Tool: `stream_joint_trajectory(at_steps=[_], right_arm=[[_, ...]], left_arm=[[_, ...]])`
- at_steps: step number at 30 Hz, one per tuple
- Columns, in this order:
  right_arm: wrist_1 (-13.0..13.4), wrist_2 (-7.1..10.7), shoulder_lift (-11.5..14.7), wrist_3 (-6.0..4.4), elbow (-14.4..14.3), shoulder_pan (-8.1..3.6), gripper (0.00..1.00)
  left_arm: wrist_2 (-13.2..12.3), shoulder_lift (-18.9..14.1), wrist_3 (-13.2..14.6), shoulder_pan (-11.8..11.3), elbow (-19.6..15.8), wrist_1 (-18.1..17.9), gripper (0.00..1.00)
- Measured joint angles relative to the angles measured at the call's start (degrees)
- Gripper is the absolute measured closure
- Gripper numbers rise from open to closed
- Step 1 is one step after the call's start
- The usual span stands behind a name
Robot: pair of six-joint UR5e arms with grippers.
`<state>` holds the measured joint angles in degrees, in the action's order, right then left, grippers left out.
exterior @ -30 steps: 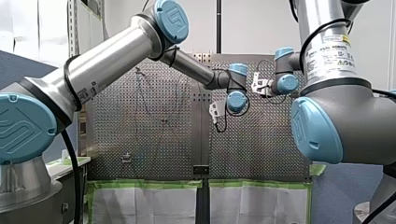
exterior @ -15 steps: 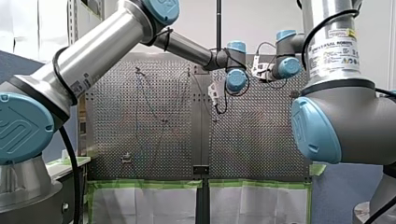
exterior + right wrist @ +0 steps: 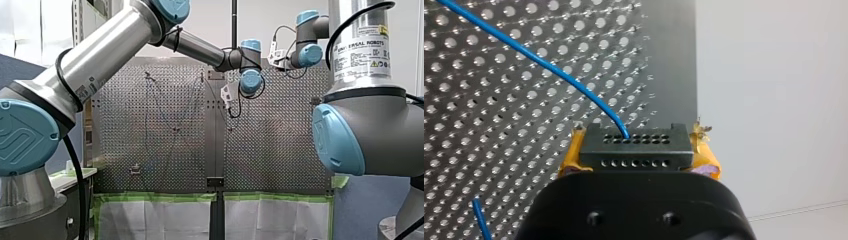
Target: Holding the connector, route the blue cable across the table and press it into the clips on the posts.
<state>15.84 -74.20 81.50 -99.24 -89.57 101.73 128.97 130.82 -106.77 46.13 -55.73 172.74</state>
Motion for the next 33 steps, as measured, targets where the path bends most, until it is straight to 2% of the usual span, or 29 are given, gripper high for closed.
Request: stream_joint_trajectory(at_steps=[7, 14, 24, 33], right_arm=[[-0.09, 0.08, 0.27, 0.0, 0.1, 0.14, 1.0], [0.04, 0.81, 0.07, 0.0, 0.09, 0.12, 1.0], [0.48, 2.24, -1.99, 0.08, 0.56, -0.48, 1.0], [0.6, 3.63, -3.87, 0.0, 2.46, -1.48, 1.0]], left_arm=[[-0.14, -0.01, -0.14, -0.56, 1.57, -0.31, 1.0], [-1.31, 0.0, 0.03, -1.96, 2.58, -1.75, 1.0], [-5.85, 0.1, 1.42, -4.8, 2.74, -6.19, 1.0], [-10.13, 0.31, 1.57, -7.26, 2.76, -7.95, 1.0]])
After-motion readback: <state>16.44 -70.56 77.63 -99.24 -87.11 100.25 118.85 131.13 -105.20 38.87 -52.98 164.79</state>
